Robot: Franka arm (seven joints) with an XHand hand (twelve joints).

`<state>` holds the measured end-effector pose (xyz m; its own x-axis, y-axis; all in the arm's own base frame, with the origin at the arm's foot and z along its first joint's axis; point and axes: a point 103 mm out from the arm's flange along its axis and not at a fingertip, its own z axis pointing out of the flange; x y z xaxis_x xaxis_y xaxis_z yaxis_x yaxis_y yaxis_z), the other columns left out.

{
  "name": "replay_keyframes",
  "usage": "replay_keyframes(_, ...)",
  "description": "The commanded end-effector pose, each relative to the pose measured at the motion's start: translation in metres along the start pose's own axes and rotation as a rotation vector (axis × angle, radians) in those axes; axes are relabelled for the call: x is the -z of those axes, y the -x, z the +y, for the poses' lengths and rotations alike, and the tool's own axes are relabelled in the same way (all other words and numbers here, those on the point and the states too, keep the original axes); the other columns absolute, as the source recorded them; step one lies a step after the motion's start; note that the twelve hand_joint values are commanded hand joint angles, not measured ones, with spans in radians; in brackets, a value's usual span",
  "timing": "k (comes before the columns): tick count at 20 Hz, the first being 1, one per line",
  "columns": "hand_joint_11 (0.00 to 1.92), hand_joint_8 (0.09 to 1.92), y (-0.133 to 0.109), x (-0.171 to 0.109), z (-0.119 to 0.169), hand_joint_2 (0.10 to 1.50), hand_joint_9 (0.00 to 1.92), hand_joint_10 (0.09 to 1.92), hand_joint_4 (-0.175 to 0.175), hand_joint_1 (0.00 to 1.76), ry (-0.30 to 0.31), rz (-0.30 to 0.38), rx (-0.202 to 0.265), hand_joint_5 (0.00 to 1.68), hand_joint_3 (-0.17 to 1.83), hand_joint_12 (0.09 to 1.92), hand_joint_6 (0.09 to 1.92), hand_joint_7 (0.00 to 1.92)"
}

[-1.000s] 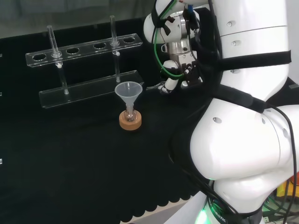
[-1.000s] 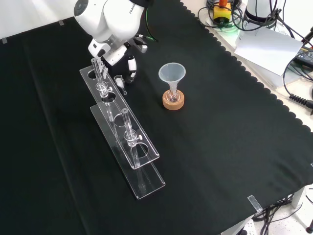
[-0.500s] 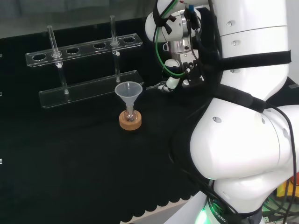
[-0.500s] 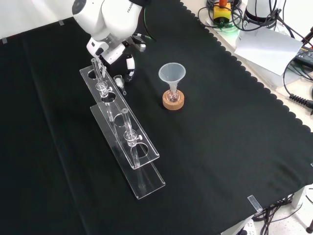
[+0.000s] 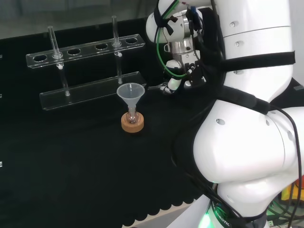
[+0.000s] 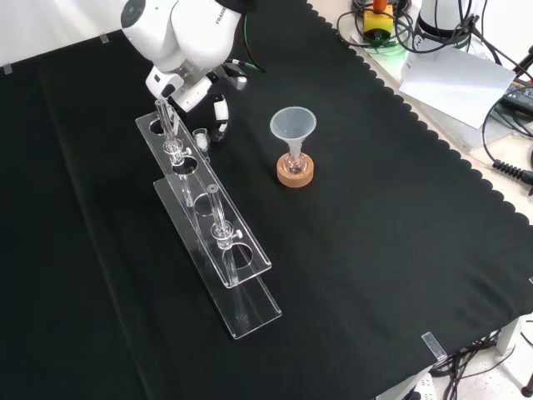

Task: Pick up the weighing funnel.

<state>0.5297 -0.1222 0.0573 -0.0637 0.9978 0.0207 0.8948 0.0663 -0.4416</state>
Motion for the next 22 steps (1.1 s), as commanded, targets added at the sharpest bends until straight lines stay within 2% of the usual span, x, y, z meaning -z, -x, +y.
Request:
replay_keyframes(1, 0.42, 0.71, -0.003, -0.003, 0.002, 0.62, 0.62, 0.60, -0.017, 0.92, -0.011, -0.005, 0.002, 0.74, 0.64, 1.29, 0.82, 0.33)
replay_keyframes(3, 0.42, 0.71, -0.003, -0.003, 0.002, 0.62, 0.62, 0.60, 0.006, 0.92, -0.013, -0.014, -0.007, 0.83, 0.64, 1.29, 0.83, 0.33)
replay_keyframes(4, 0.42, 0.71, -0.003, -0.003, 0.002, 0.67, 0.63, 0.60, 0.069, 0.98, -0.013, -0.023, -0.010, 0.95, 0.60, 1.29, 0.84, 0.33)
replay_keyframes(5, 0.43, 0.71, -0.004, -0.003, 0.001, 0.69, 0.64, 0.60, 0.118, 1.03, -0.007, -0.034, -0.015, 1.06, 0.60, 1.29, 0.83, 0.34)
replay_keyframes(7, 0.46, 0.70, -0.004, -0.002, 0.000, 0.67, 0.67, 0.58, 0.162, 1.08, 0.000, -0.049, -0.018, 1.16, 0.69, 1.27, 0.84, 0.37)
replay_keyframes(11, 0.52, 0.69, -0.001, 0.009, -0.007, 0.63, 0.72, 0.56, 0.175, 1.10, 0.028, -0.062, -0.027, 1.19, 0.77, 1.24, 0.87, 0.39)
replay_keyframes(18, 0.58, 0.68, 0.007, 0.043, -0.032, 0.64, 0.73, 0.54, 0.175, 1.10, 0.084, -0.051, -0.036, 1.17, 0.78, 1.21, 0.91, 0.37)
replay_keyframes(22, 0.58, 0.68, 0.008, 0.061, -0.050, 0.64, 0.73, 0.54, 0.175, 1.10, 0.092, -0.069, -0.052, 1.17, 0.78, 1.21, 0.91, 0.36)
